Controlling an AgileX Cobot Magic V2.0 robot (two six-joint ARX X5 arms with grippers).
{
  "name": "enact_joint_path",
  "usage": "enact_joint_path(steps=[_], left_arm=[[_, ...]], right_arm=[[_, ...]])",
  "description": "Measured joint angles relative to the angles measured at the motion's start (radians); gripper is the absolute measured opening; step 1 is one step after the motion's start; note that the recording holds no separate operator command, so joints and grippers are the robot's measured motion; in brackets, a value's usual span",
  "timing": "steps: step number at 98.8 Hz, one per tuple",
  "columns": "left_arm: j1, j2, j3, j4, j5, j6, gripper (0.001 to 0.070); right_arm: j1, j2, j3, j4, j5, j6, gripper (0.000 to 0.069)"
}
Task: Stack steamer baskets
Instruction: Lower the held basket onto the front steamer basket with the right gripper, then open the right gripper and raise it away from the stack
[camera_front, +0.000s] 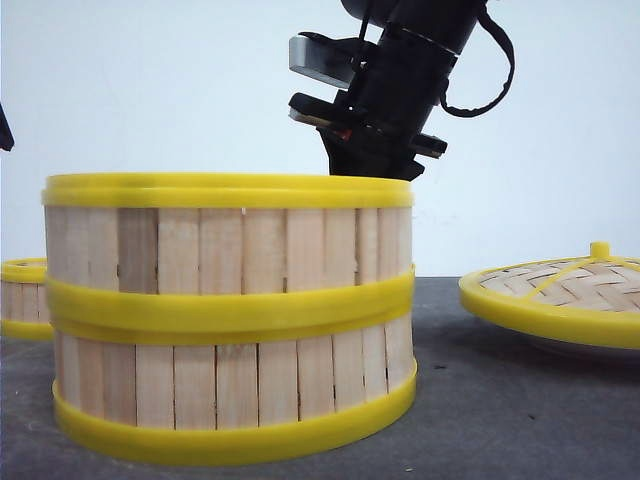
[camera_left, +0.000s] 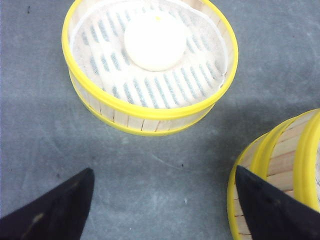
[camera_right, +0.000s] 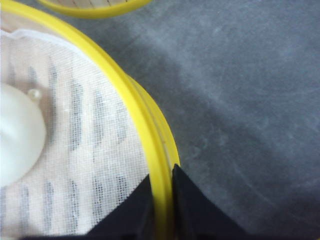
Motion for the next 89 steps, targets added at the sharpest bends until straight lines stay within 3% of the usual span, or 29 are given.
enact_joint_path(steps=[75,82,89], left_arm=[[0.0,0.0,0.0,0.0,0.0,0.01,0.055],[0.0,0.0,0.0,0.0,0.0,0.01,0.055],[0.0,0.0,0.0,0.0,0.0,0.01,0.055]], right_arm=[[0.0,0.014,0.0,0.012,0.018,0.002,0.0026],[0.0,0.018,0.0,0.022,0.017,0.005,0.0069],[0.0,0.018,0.0,0.03,0.016,0.008,0.0168]])
